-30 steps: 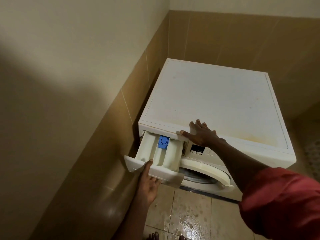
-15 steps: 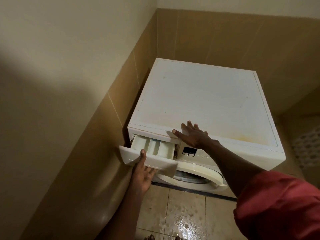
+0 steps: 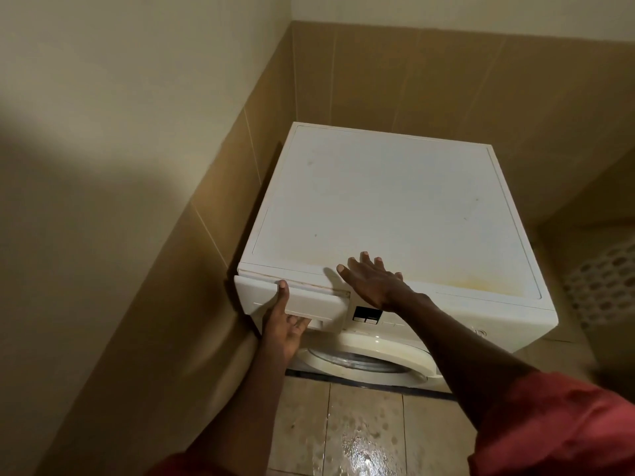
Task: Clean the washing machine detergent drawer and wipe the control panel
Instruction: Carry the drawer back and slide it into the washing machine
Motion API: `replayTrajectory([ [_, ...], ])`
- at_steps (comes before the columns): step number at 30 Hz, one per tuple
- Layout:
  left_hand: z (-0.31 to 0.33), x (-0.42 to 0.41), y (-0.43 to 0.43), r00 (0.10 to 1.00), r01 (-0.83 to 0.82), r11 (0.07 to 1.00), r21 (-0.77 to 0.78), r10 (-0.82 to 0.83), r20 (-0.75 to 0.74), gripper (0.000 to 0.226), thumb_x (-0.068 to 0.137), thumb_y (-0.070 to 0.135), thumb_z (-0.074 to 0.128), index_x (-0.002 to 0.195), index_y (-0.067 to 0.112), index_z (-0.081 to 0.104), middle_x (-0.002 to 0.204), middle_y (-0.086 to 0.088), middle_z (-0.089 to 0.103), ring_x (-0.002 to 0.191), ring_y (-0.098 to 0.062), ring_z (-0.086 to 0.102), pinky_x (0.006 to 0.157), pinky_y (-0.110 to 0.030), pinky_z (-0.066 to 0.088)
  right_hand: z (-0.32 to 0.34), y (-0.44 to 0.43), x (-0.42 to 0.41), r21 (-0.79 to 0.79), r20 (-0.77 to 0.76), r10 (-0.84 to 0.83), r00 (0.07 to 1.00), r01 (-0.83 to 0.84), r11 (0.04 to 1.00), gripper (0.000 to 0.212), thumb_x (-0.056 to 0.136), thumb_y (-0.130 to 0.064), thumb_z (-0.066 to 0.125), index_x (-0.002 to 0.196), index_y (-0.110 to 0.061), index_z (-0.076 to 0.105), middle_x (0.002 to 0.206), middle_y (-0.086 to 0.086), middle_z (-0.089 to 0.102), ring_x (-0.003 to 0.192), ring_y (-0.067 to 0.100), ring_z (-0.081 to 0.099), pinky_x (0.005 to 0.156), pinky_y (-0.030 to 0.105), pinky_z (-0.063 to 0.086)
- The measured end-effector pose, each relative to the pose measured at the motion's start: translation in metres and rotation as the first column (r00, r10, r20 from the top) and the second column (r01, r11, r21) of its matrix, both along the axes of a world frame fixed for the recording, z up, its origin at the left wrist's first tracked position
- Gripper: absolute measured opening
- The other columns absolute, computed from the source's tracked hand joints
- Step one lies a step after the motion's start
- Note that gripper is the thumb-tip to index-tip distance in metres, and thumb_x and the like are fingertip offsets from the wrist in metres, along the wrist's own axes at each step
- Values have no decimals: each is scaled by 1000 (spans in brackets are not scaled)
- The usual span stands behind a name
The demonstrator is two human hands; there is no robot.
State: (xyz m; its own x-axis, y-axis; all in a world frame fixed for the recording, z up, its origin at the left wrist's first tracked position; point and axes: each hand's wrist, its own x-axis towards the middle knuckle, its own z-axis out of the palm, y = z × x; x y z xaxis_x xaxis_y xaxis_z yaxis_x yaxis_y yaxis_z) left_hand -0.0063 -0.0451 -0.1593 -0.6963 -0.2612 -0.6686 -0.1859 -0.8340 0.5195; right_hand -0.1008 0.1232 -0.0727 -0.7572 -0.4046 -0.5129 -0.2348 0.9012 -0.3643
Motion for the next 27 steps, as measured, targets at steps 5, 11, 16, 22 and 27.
replayTrajectory([
  [5, -6, -10, -2, 1000, -9, 1000, -3, 9, -7, 82, 71, 39, 76, 142, 18, 41, 134, -15, 58, 122, -34, 56, 107, -54, 42, -5, 0, -3, -15, 12, -9, 1000, 9, 1000, 72, 94, -67, 9, 152, -25, 19, 164, 3, -6, 150, 29, -6, 115, 65, 4],
  [11, -14, -16, -1, 999, -25, 999, -24, 26, 20, 87, 66, 41, 79, 140, 18, 41, 133, -15, 58, 122, -34, 57, 106, -55, 44, -9, 0, -3, -20, -5, -32, 999, 32, 999, 72, 94, -67, 10, 152, -25, 17, 164, 4, -5, 150, 29, -7, 114, 65, 3],
  [16, -15, -19, -1, 1000, -14, 999, -31, 14, 8, 78, 75, 41, 76, 141, 20, 40, 134, -14, 58, 122, -34, 56, 105, -56, 44, -13, -2, -4, -18, -27, -48, 998, 47, 999, 71, 93, -69, 10, 141, -22, 32, 163, 5, 4, 150, 30, 2, 112, 67, 10],
  [22, -6, -15, 13, 989, -6, 985, -174, 32, 147, 78, 76, 60, 69, 139, 21, 43, 126, -9, 53, 117, -31, 53, 103, -53, 47, -22, 16, 35, -396, -364, -334, 870, 180, 900, 35, 98, -39, 46, 125, -19, 54, 127, 0, 56, 116, 21, 52, 93, 31, 38],
  [27, -10, 6, 45, 967, 126, 959, -252, -61, 248, 64, 94, 62, 40, 128, 8, 50, 103, -13, 59, 78, -24, 60, 65, -34, 47, -54, 50, 95, -453, -618, -395, 679, 103, 886, 33, 82, -11, 61, 114, -15, 62, 115, 2, 63, 105, 21, 58, 87, 32, 47],
])
